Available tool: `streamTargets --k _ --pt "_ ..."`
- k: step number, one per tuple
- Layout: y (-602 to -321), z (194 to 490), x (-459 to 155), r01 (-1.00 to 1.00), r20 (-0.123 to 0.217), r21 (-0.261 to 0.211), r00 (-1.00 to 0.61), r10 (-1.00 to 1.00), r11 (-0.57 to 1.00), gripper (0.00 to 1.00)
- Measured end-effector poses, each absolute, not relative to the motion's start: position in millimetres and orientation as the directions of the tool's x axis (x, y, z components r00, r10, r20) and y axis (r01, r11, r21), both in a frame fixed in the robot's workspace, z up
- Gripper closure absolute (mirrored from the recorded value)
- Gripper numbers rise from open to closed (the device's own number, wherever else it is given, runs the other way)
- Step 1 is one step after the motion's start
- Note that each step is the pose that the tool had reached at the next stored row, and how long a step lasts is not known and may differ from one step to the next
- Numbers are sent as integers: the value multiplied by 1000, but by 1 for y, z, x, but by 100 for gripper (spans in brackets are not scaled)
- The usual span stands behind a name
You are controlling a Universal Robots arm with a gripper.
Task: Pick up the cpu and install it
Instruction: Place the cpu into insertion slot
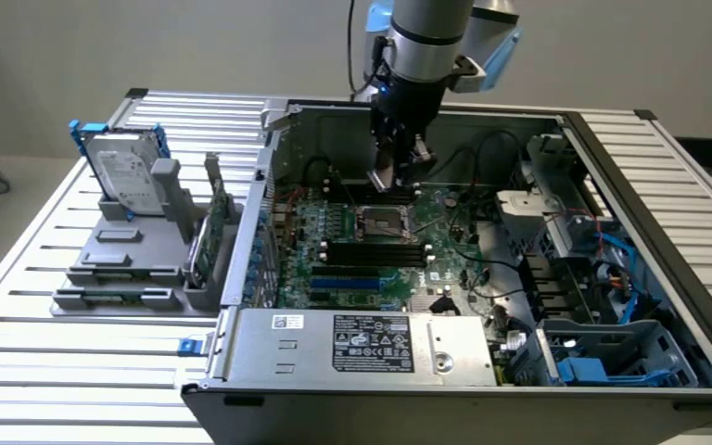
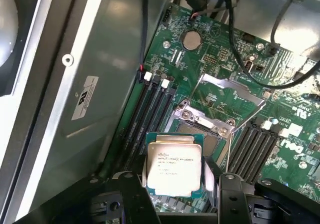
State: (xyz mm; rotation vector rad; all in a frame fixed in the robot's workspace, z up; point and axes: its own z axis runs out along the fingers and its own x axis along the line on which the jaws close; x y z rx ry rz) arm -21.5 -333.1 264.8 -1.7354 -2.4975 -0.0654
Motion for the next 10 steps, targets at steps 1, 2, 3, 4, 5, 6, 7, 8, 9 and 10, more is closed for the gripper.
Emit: streamTargets --k 1,2,3,4,5,6,7,8,9,10 --pt "-333 265 -22 943 106 -22 -329 938 333 46" --pt "-333 264 -22 948 106 -23 -313 944 317 46" --pt "-333 264 -22 952 106 -23 -300 948 304 46" --pt "-333 263 -22 956 105 -24 -288 952 291 46" --pt "-333 262 -22 960 104 -25 -276 956 280 46" --pt "-333 262 -22 964 104 -25 -262 959 266 46" --pt "-333 261 -22 968 104 -25 -246 964 250 46" --pt "-333 261 -22 972 104 -25 -229 968 233 46" --pt "-333 260 -22 976 104 -25 -212 972 215 46" --pt "-333 260 -22 980 104 -26 -194 975 198 46"
